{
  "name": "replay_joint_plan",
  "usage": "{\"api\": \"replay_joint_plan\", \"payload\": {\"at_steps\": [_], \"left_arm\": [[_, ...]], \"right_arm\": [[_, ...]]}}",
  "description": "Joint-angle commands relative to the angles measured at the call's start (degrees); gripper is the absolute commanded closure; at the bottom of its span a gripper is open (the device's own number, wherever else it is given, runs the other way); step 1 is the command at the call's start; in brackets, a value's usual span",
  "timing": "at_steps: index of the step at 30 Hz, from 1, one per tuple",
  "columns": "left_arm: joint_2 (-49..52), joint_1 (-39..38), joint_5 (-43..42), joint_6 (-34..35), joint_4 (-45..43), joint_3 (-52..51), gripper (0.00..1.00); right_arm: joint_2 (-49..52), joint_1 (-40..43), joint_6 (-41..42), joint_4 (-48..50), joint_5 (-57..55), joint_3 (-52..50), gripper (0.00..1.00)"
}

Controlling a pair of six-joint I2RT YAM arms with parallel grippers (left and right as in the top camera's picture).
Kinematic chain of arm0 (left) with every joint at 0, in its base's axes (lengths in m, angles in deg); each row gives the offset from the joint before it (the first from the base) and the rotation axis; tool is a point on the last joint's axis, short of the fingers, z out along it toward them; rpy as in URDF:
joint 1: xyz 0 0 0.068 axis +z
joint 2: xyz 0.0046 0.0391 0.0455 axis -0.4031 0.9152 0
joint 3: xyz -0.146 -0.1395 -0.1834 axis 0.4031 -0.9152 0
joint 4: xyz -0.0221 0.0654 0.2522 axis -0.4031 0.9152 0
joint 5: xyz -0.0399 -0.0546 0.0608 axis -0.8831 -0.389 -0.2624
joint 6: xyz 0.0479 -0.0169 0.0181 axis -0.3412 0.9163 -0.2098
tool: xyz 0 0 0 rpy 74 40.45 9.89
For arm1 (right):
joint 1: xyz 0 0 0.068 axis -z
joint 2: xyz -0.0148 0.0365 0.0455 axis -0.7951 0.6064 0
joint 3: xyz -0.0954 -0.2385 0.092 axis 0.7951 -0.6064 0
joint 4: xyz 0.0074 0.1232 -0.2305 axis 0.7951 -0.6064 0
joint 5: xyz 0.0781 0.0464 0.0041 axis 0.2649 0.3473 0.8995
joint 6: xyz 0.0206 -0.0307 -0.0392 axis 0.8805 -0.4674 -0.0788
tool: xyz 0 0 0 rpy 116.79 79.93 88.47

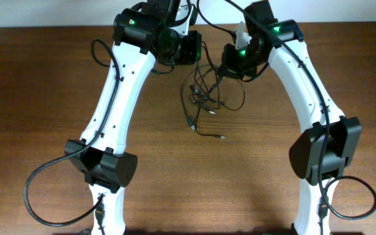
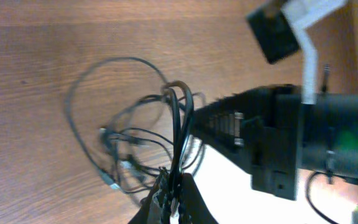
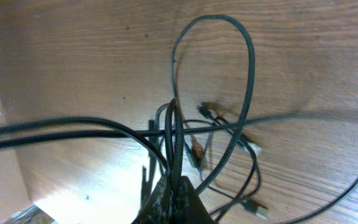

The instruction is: Untangle cables

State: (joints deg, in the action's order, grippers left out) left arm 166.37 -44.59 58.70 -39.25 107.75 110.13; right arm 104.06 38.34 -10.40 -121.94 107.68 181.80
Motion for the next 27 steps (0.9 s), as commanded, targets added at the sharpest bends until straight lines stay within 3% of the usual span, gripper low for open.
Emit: {"api": "replay_joint_plan", "payload": {"at_steps": [1,4,7,13,20,24,27], "left_arm": [[-2.58,0.7,12.87,0.52,-0.11,0.81,1.0],[-1.92,2.71,26.64,0.52,0.81,0.44,1.0],[-0.79,4.63,32.22,0.5,3.54,0.39,1.0],[-0.22,15.04,32.7,0.52,7.28,-0.04,1.0],[-0.22,20.24,31.43,-0.96,7.3,-0.09,1.0],[-0.22,21.2,43.63,-4.7,6.67,-0.09,1.0],[-0.22,24.5,43.93,-4.61,5.07,-0.11,1.0]], "right_arm": [[-1.22,3.54,-4.22,-3.69,-1.55,0.72,0.96],[-6.45,9.49,-12.33,-10.03,-1.57,0.72,0.96],[-12.66,12.81,-15.65,-11.52,-1.57,0.72,0.96],[-27.36,22.91,-15.65,-13.11,-1.57,0.72,0.96],[-31.1,28.15,-17.25,-18.21,-1.55,0.72,0.96],[-31.12,30.62,-17.97,-20.33,-6.29,0.72,0.96],[-31.1,36.59,-17.94,-21.75,-6.38,0.72,0.96]]}}
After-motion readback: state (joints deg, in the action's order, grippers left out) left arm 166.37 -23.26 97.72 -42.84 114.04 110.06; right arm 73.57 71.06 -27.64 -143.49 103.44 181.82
